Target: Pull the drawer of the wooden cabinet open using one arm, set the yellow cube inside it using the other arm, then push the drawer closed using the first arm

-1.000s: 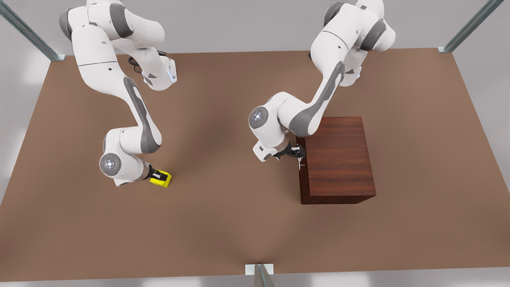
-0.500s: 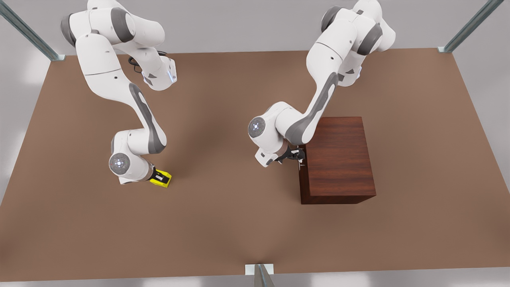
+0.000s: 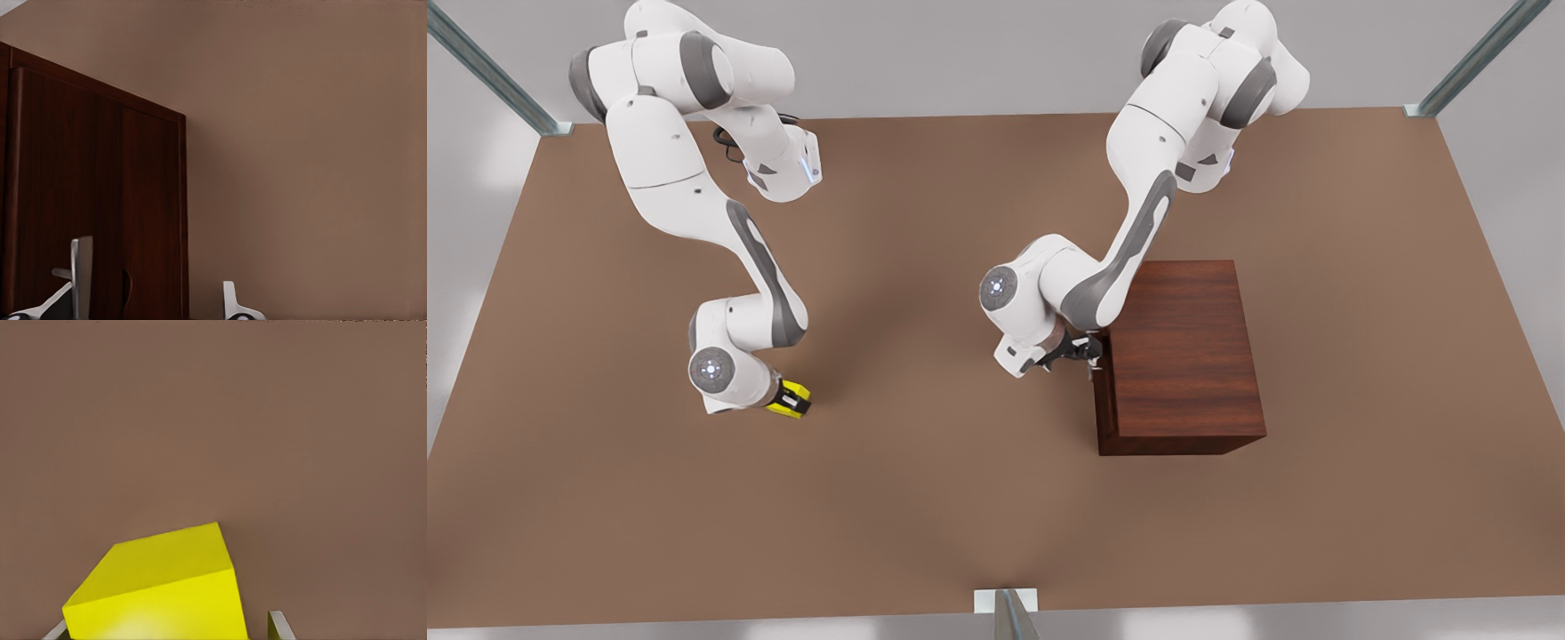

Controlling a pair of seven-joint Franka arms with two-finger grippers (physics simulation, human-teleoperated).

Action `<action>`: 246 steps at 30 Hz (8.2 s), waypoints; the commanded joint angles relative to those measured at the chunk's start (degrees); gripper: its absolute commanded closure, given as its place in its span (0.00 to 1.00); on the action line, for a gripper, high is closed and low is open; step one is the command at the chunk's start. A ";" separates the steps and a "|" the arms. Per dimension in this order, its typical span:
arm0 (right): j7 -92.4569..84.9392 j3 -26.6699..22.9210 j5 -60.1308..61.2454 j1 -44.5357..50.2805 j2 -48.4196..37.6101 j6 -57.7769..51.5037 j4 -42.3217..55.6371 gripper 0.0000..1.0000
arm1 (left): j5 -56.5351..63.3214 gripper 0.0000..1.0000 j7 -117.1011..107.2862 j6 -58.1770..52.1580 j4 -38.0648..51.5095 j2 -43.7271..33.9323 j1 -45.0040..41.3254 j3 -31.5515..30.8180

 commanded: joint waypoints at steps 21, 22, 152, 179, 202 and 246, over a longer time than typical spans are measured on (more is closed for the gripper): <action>2.08 0.09 -1.07 -0.07 1.50 4.26 -0.15 0.06 | -2.02 0.00 -4.69 2.64 0.67 0.02 -4.12 -0.34; 2.25 0.09 -1.07 -0.07 1.50 4.26 -0.15 0.08 | -2.02 0.00 -4.69 2.64 0.75 0.02 -4.12 -0.43; -40.81 -9.84 -1.25 0.81 -17.64 -41.90 14.02 0.00 | -29.00 0.81 -98.81 -3.34 -1.36 -15.45 2.56 -0.69; -39.14 -10.20 -1.33 0.80 -22.84 -32.92 4.15 0.00 | -21.45 0.81 -93.29 11.43 -4.26 -3.32 -5.52 4.14; -38.35 -10.20 -1.60 0.98 -22.32 -32.92 4.42 0.00 | -21.45 0.82 -77.20 1.50 -3.73 -4.29 1.07 5.99; -37.91 -10.72 -1.77 0.72 -22.32 -34.68 6.44 0.00 | -28.65 0.00 54.72 -9.84 -7.68 -31.89 44.22 -7.28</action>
